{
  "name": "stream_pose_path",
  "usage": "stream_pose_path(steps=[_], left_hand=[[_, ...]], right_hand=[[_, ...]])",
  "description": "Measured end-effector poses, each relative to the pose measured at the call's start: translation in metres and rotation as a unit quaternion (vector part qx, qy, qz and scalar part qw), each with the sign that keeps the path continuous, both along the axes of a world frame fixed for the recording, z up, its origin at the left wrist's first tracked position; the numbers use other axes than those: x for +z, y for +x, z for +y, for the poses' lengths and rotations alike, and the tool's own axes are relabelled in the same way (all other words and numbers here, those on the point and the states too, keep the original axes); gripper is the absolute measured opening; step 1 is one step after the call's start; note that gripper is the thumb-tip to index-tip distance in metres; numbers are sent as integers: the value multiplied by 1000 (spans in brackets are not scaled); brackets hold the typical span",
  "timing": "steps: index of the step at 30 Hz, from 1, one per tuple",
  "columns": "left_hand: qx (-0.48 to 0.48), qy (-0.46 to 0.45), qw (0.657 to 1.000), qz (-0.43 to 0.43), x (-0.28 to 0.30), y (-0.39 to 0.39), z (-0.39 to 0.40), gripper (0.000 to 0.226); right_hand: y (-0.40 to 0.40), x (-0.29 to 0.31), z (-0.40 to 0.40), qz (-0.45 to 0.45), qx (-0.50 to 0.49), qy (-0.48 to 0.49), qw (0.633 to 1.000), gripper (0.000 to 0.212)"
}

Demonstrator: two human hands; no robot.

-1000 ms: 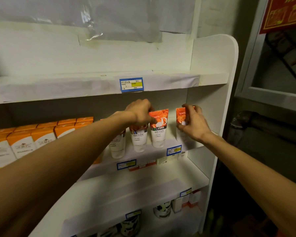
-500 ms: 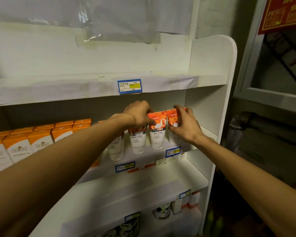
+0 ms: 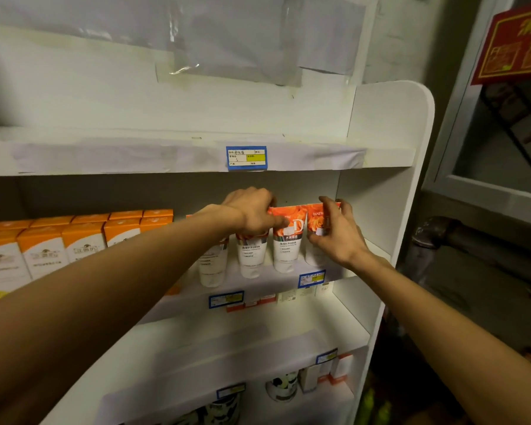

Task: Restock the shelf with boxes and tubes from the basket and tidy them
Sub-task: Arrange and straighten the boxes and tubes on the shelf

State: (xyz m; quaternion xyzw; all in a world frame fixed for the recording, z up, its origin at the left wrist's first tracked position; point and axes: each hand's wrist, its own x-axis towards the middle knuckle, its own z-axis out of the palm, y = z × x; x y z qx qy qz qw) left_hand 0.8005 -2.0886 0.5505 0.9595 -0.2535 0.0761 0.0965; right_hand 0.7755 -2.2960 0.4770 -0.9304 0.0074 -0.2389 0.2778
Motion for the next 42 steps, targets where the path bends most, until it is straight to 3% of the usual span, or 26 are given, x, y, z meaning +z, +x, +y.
stream_pose_path(steps=[4,8,11,16,27,42], left_hand=[[16,23,999,15,7,0,22,50],[26,19,999,43,15,-1,42,49],[32,4,997,72,18,1,51,46],[48,18,990,130,22,-1,56,55],[41,-4,983,181,12,-5,59,38],[42,1,979,197,19,-9,62,42]], right_hand=[[-1,3,3,16,-27,-45,999,95],[-6,16,11,-50,-38,-133,989,94],[-7,32,20,-71,-3,-202,977,88],[-5,53,40,-19,77,-298,951,73],[7,57,66,74,165,-199,963,27],[5,60,68,100,149,-181,967,26]])
